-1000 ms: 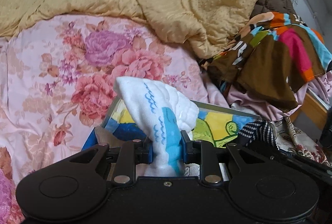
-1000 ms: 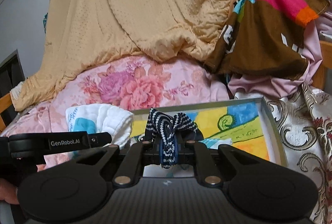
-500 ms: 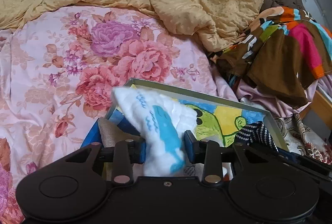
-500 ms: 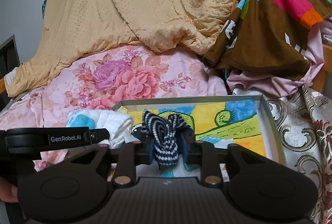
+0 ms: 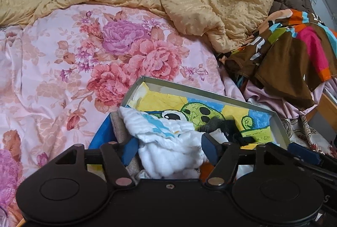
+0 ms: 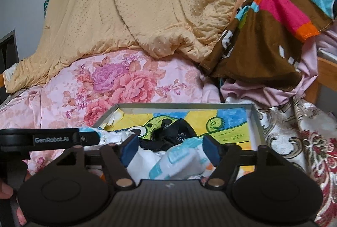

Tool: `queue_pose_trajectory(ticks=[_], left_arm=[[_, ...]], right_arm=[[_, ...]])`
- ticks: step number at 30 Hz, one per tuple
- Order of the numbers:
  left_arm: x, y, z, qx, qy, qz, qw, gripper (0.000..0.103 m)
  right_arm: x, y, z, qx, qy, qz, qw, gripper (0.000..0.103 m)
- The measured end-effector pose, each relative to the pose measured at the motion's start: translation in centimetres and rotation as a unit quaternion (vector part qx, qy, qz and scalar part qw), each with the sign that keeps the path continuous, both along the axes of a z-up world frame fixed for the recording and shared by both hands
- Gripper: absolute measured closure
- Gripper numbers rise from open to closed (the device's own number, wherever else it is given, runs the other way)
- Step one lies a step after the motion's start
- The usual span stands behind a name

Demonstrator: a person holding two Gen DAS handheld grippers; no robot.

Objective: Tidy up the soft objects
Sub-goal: 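Open the left tool to drop the towel into the tray while the right tool drops the sock, then withdraw both open tools from the tray and back away from the bed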

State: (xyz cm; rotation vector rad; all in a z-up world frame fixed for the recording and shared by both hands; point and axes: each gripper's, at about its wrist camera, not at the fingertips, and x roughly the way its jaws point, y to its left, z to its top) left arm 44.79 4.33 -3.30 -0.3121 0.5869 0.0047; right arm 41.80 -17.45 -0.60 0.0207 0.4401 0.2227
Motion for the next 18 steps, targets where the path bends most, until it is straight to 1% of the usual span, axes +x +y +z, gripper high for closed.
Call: queue_pose_trajectory(ticks=[1,4,6,10,12,15,18], left_arm=[[-0.4,0.0,0.2,-0.001,-0.004,0.0,1.0,0.031],[-1.5,0.0,0.7,-0.001,-0.012,-0.001,0.9999,0.025],[-2.4,-0.1,1.2,0.005,-0.021,0.0,0.9998,0.017],[-4.5,-0.5,2.4,0.019,-0.038,-0.003,0.9991,0.011],[-5.8,-0.7,3.2,0.028,-0.05,-0.001,0.9984,0.004],[-7.8,-1.0,4.3,0.036,-0.063,-0.005,0.9974,0.003],[-9.8,-1.1,5.3,0.037,-0.074,-0.001,0.9965,0.001]], right_arm=[[-0.3,-0.2,0.2,0.002,-0.003,-0.002,1.0,0.025],[-1.4,-1.0,1.0,0.011,-0.012,-0.008,1.0,0.019],[-2.1,-1.4,1.5,0.013,-0.018,-0.01,1.0,0.016],[-3.8,-2.1,2.7,0.018,-0.03,-0.013,0.999,0.009],[-4.7,-2.5,3.4,0.022,-0.035,-0.014,0.999,0.007],[-6.4,-2.8,4.3,0.023,-0.043,-0.015,0.999,0.004],[-8.0,-2.9,5.2,0.021,-0.05,-0.014,0.998,0.001]])
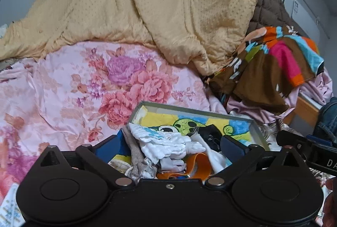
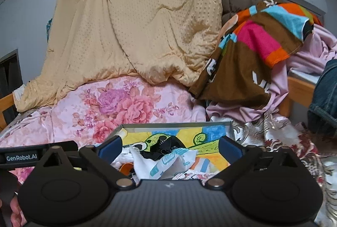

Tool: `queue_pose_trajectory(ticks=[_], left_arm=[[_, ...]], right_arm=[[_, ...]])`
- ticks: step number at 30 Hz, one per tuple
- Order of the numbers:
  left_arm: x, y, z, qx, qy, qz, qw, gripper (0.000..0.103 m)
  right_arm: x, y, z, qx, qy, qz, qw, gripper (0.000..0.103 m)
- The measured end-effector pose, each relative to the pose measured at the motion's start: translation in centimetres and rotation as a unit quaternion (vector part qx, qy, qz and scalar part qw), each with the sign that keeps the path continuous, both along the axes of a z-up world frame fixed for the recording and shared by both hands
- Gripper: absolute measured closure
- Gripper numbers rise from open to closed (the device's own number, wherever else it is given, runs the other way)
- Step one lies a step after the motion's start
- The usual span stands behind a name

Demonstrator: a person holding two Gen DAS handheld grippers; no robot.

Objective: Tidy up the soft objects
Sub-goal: 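Withdraw both open tools from the tray and back away from the bed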

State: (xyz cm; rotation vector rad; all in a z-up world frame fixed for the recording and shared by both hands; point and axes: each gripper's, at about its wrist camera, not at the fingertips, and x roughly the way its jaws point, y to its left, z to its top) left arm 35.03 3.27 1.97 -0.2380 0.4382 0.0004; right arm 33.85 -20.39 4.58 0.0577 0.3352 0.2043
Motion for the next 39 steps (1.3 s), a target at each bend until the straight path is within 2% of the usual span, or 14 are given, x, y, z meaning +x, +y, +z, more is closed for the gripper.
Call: queue_pose_trajectory(ticks=[9,15,20,28,39], left_arm=[[-4.8,-0.4,2.4,-0.002,-0.019,0.007,0.9998,0.001],[-9.1,-0.5,3.3,-0.003,-0.034,0.012,0.9993,0.001],[-12.8,-0.8,3.1,0.001,-0.037,0.013,0.9992,0.001],[-18.7,-1.4,2.9,0.019,-0.047,0.021,0.9985,0.001],[-24.9,-0.9,0.9,0.015,-0.021,0.059,0.9979,0.001]], right_arm=[[-5.1,-0.4,2.1,0.004,-0.021,-0.004,1.0,0.0],[-9.3,-0.6,2.1,0.011,-0.025,-0.005,1.0,0.0],[-12.5,-0.3,1.7,0.002,-0.022,-0.006,1.0,0.0],[-17.7,-0.5,1.2,0.014,-0.017,-0.014,1.0,0.0],[-22.7,-0.2,-0.6,0.01,-0.006,-0.017,1.0,0.0]])
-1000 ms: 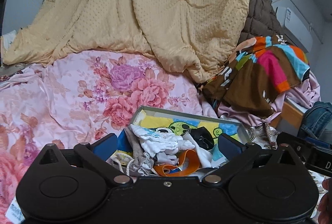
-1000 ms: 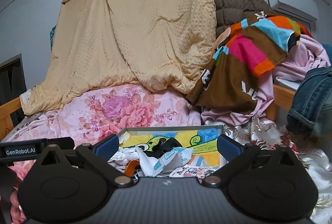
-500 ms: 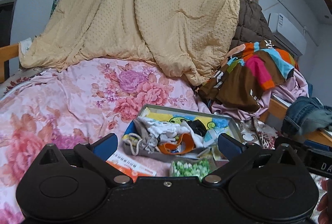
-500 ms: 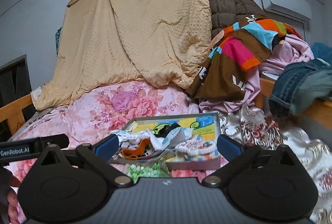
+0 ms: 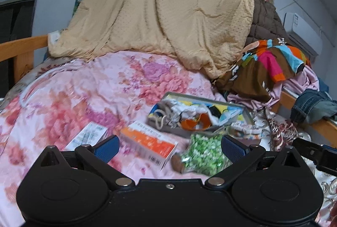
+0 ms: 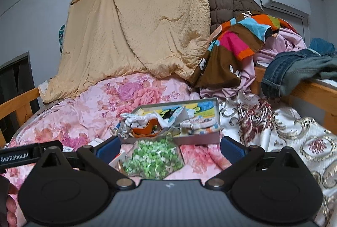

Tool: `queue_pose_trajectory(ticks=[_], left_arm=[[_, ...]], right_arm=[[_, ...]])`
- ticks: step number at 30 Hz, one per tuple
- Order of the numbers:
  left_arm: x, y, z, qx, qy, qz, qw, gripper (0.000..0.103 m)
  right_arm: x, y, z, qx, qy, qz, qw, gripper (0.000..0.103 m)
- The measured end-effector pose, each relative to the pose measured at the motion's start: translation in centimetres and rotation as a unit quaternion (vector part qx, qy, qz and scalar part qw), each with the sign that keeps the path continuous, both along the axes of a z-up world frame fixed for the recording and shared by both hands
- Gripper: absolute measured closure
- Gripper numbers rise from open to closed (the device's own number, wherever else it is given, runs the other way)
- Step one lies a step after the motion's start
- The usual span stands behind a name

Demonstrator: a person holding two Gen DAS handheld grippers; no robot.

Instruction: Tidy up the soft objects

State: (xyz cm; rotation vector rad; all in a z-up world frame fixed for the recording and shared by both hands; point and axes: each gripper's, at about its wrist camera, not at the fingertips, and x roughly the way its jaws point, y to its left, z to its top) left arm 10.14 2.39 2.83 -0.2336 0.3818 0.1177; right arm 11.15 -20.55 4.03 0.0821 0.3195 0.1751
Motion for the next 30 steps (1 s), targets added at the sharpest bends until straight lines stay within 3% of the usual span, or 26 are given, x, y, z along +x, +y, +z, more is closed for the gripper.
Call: queue_pose_trajectory(ticks=[9,16,30], left_arm=[[-3.0,-0.6,-1.4,0.017,0.015,-0.002,0.9997,0.001],[-3.6,-0.5,-2.5,0.006,0.027,0.007,0.9996,0.001],[-3.8,-1.1,-4.1,0.03,0.039,0.003,0.9988,0.001]], right_arm=[[-2.1,0.3,-1.6,-0.003,0.009,0.0,1.0,0.0],[-2.6,0.0,-2.9,-0.003,0.021,-0.003,1.0,0.0],[-2.7,-0.1,-4.3,-0.011,0.028,-0.003,1.0,0.0]])
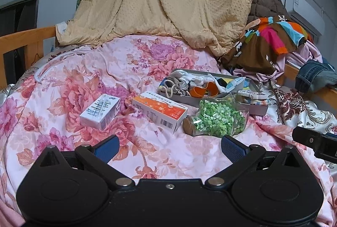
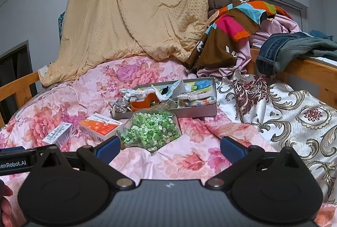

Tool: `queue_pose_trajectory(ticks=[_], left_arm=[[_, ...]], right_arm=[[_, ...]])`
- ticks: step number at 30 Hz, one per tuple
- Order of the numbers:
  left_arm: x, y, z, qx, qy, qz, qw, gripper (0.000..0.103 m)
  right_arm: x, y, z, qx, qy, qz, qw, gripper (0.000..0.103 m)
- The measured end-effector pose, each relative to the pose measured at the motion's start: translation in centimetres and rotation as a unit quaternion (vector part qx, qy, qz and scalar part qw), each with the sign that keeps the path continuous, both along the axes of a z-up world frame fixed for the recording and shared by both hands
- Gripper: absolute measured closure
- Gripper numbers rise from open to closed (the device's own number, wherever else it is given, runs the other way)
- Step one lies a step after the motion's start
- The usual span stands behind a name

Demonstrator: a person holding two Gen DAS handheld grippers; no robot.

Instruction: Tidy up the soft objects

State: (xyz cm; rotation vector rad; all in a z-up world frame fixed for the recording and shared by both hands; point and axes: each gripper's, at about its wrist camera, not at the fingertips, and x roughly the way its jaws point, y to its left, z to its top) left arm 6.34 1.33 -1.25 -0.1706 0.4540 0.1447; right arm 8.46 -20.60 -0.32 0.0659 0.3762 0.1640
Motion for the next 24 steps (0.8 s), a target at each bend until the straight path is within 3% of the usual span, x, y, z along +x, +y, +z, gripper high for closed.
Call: queue_pose_trajectory(ticks=[24], left_arm=[[0.16,0.17,-0.44,0.001,0.01,0.003,0.9999,0.001]], right_arm=[[0.15,-0.07,-0.62,-0.003,0.009,-0.001,1.0,0.0]])
